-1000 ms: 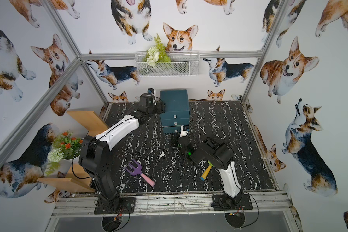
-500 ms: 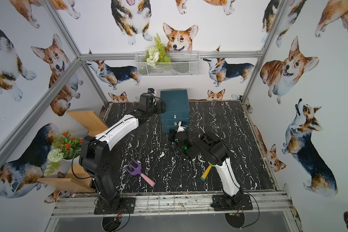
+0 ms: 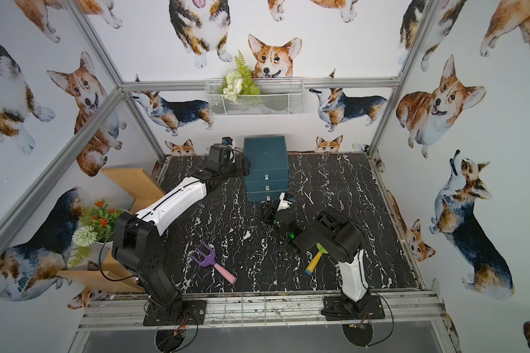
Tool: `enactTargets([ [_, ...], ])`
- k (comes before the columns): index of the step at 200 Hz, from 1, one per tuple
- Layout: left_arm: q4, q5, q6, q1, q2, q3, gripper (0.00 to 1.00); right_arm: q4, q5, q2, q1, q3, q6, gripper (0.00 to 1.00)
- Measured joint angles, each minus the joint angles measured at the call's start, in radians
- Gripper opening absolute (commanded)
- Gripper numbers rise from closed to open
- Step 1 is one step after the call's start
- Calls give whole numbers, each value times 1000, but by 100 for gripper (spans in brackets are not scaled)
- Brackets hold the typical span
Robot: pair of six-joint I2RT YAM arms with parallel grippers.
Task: Place the transparent tape into the drawer according to color
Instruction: Reset both arms
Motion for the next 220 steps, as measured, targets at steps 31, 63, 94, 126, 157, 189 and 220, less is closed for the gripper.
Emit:
enactTargets([
  [31,-48,-11,-16,0,-145,-115,100,-85,28,-291,22,-161,-23,67],
  [63,-41,-25,-35,0,-296,-237,99,-291,137,-638,23,-244,-85,80],
  [94,31,-114,-36,0,-447,-365,100,-479,282,-849,21,-212,-197,98],
  [126,142,-190,15,0,-539,-482,100,-644,368,-878,18,-138,-288,100],
  [157,256,-264,82,29,-584,-597,99,-732,444,-853,15,-124,-328,100],
  [189,480,-311,176,123,-584,-766,100,-787,481,-822,-21,-86,-336,100],
  [220,680,-329,243,207,-491,-891,100,-811,477,-812,-66,-85,-337,100],
])
